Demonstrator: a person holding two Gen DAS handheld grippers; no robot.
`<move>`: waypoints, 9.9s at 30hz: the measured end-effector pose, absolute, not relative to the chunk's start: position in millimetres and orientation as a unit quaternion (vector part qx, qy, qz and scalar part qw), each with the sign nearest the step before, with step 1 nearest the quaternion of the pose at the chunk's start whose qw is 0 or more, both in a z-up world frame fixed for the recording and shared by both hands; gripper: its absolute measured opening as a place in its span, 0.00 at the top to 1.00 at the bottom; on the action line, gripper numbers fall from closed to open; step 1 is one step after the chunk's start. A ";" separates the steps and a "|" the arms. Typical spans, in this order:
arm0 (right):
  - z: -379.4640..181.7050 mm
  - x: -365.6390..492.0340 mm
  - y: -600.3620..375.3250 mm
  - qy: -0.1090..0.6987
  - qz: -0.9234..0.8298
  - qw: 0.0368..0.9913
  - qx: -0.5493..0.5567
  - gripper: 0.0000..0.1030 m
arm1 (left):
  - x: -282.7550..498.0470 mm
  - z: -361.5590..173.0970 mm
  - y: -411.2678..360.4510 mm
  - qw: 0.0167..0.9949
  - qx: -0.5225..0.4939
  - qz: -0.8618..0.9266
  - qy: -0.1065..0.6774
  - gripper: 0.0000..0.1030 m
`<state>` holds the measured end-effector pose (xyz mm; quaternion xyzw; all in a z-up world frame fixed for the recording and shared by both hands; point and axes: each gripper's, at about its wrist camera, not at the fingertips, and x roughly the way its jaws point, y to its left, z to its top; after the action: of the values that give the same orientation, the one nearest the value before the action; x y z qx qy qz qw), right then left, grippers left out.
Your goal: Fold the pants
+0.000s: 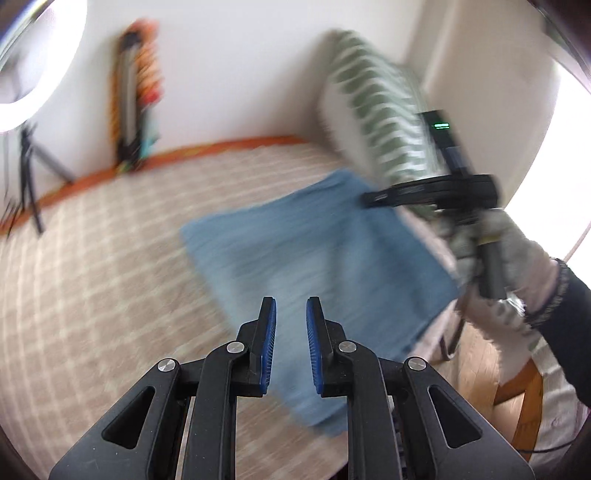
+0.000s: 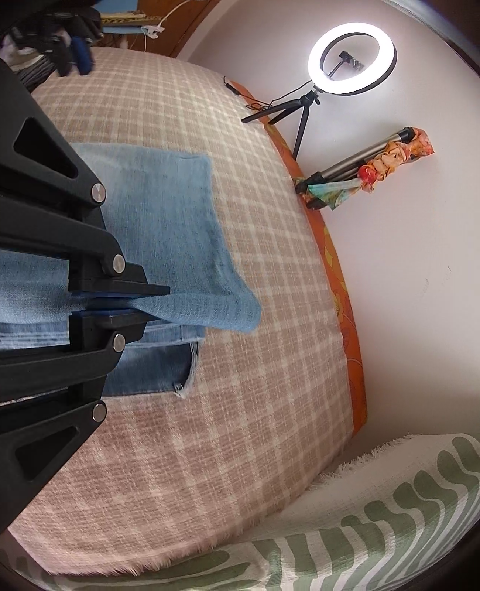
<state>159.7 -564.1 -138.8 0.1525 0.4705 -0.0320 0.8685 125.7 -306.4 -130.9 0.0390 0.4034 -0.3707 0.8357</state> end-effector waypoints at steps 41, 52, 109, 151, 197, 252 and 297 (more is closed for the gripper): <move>-195.4 118.7 -614.9 0.472 0.046 0.857 0.203 0.09 | 165.2 -180.7 -300.1 0.790 -0.098 -0.314 0.517 0.41; -220.3 135.7 -615.2 0.491 0.079 0.842 0.210 0.04 | 181.8 -210.6 -315.5 0.777 -0.129 -0.298 0.539 0.40; -215.2 139.6 -586.2 0.483 0.102 0.854 0.165 0.41 | 179.6 -217.5 -360.8 0.811 -0.054 -0.301 0.499 0.59; -45.8 234.5 -560.1 0.327 -0.013 0.945 -0.026 0.84 | 291.3 -82.7 -423.7 0.865 -0.049 -0.370 0.336 0.88; -128.9 365.3 -629.7 0.381 -0.097 0.918 -0.053 0.44 | 387.7 -135.7 -466.4 0.886 0.029 -0.275 0.373 0.52; -33.3 52.5 -416.7 0.277 -0.086 0.957 0.014 0.00 | 93.5 -63.2 -257.0 0.915 0.022 -0.259 0.310 0.22; -39.2 23.9 -415.5 0.274 -0.104 0.955 0.049 0.00 | 73.0 -58.4 -245.2 0.922 0.036 -0.226 0.313 0.17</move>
<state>23.9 -415.5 -39.2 0.0486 0.2744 -0.1037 0.9548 73.0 -245.2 -58.4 0.0363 0.3126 -0.2256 0.9220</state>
